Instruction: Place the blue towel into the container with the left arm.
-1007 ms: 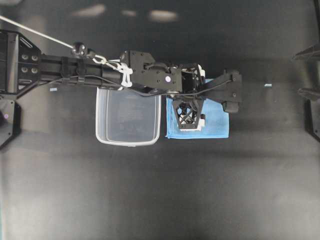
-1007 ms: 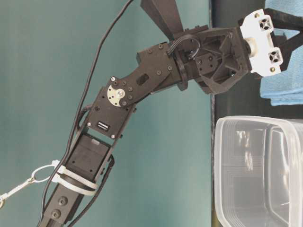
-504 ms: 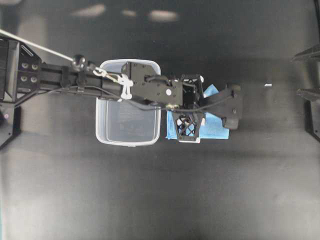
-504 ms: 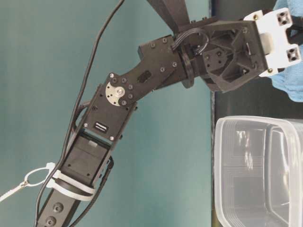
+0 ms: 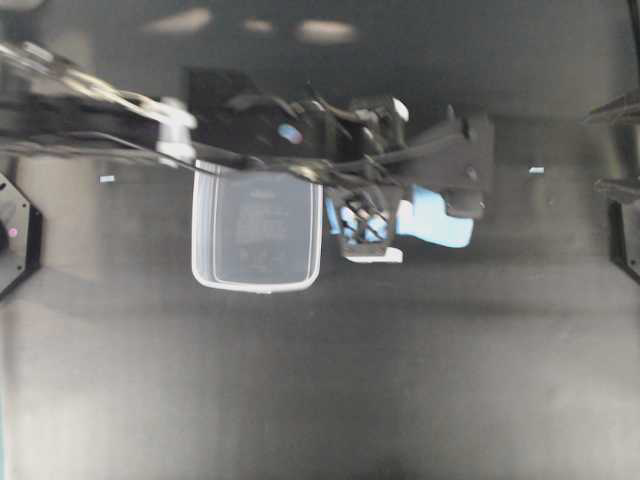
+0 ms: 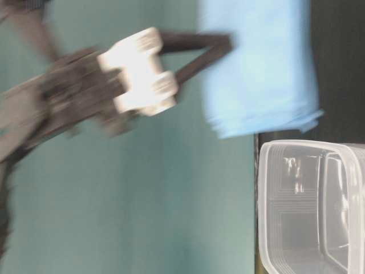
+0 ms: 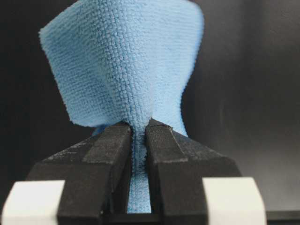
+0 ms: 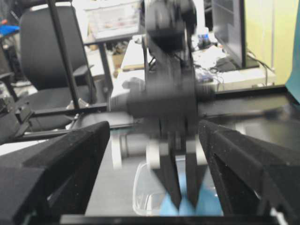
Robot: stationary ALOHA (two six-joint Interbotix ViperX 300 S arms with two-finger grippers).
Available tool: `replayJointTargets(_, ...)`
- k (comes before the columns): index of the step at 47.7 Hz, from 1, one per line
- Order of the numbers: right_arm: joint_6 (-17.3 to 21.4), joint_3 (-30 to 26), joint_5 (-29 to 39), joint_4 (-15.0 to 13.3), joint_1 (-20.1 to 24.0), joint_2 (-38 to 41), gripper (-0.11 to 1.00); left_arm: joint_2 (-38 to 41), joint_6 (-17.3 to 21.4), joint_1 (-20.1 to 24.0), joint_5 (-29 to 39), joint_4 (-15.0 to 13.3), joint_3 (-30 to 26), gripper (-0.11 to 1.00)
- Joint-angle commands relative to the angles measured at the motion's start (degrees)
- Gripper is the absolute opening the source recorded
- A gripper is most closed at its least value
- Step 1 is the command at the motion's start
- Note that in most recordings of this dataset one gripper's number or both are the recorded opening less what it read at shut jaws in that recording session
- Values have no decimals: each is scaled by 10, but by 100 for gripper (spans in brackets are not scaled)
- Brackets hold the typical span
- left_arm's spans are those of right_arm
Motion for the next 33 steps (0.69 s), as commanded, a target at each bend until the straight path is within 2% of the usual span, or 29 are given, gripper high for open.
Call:
replayJointTargets(1, 1, -6, -3, 1, 1, 3, 75, -71, -3, 8, 36, 3, 26, 6)
replayJointTargets(10, 1, -6, -7, 2, 1, 4, 75, -163, -3, 16, 33, 3, 151, 6)
replayJointTargets(14, 1, -5, -7, 2, 1, 4, 75, -195, 5, 18, 4, 3, 214, 6)
replayJointTargets(20, 1, -6, -7, 2, 1, 6, 75, -233, 7, 21, -42, 2, 279, 6)
replayJointTargets(26, 1, -5, -7, 2, 1, 7, 75, -253, 7, 29, -69, 3, 320, 6)
replayJointTargets(33, 1, -4, -7, 2, 1, 10, 75, -256, 8, 30, -79, 3, 334, 6)
